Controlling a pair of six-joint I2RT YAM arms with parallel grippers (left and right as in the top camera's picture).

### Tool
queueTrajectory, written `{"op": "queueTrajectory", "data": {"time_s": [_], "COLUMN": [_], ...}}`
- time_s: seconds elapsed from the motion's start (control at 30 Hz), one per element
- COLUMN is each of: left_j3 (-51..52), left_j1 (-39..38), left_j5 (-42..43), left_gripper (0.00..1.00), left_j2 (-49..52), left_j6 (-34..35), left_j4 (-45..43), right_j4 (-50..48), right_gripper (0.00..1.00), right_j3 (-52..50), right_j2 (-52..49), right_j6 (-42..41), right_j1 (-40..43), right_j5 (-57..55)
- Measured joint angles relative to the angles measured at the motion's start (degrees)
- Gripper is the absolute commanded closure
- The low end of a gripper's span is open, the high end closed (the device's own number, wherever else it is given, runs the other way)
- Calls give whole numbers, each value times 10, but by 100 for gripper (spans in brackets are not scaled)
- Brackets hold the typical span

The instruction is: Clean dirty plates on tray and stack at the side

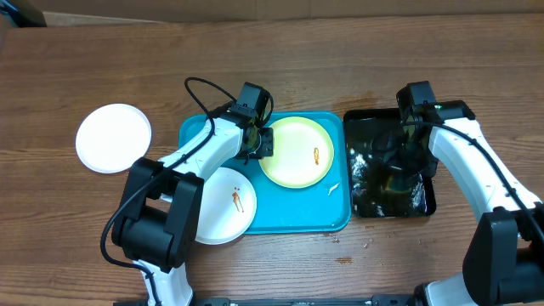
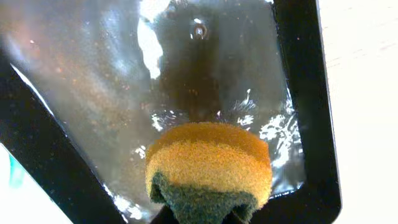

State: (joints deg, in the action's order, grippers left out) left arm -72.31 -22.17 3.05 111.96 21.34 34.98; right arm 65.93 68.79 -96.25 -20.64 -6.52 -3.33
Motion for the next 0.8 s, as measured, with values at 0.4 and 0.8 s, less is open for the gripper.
{"op": "queueTrajectory", "data": {"time_s": [0.4,0.8], "left_j3": [0,0], "left_j1": [0,0], "left_j5": [-25,-18], "left_gripper": [96,96], "left_j2": [-6,-6], "left_j6": [15,23], "left_j4": [12,17], "right_j4": [16,1], "right_gripper": [96,96], "right_j3": [8,15], "right_j2": [6,9], "right_j6": [18,57], "right_j1": [0,-3], "right_j5": [20,32]}}
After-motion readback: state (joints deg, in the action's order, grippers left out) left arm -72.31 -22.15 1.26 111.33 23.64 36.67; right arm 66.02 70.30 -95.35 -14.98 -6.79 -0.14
